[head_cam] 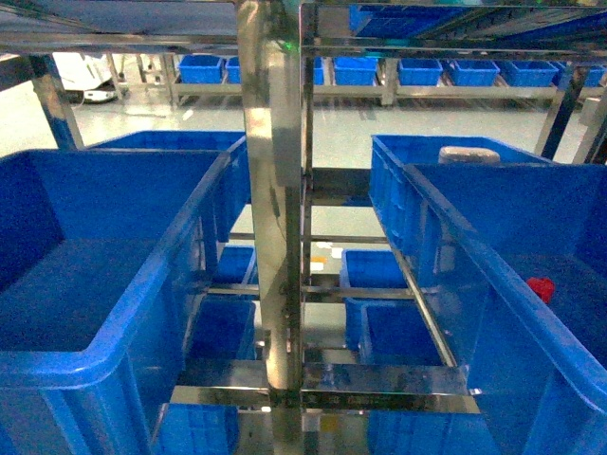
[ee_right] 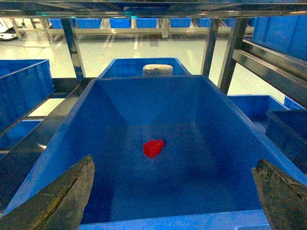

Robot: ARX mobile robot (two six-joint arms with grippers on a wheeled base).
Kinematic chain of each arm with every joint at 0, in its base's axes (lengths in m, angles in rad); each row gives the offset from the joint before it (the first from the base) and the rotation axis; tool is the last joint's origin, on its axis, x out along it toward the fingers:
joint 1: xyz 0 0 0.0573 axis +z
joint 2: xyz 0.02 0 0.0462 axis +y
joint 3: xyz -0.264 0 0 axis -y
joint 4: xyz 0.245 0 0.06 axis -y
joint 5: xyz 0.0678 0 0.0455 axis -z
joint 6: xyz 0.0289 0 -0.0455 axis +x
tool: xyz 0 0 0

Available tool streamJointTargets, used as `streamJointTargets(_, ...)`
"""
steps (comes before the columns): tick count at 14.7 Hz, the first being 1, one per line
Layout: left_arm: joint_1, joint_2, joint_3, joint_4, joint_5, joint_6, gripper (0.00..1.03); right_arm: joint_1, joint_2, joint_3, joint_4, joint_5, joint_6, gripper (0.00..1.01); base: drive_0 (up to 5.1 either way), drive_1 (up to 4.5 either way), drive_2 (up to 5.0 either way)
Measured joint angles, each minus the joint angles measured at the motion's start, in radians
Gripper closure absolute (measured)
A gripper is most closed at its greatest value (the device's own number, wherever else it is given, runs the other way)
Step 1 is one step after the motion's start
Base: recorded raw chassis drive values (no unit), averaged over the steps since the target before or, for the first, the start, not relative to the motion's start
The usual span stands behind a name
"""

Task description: Sort and place red and yellow blocks in left bins

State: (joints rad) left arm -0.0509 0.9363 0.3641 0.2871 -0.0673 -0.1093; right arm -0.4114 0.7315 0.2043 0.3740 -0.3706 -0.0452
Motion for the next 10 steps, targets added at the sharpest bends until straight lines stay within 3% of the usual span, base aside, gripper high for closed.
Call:
streamJointTargets(5,0.142,0.284,-0.019,0.222,0.111,0.020,0.76,0.000,0.000,0.000,0.000,0.000,0.000,0.03,0.0,0.00,0.0)
streamJointTargets(7,0.195,0.449,0.024,0.319,0.168,0.066,0.76,0.000,0.000,0.000,0.000,0.000,0.000,0.03,0.0,0.00,0.0)
streamJointTargets(10,0.256,0.649,0.172,0.331,0.235,0.148,0.76,0.000,0.000,0.000,0.000,0.000,0.000,0.03,0.0,0.00,0.0)
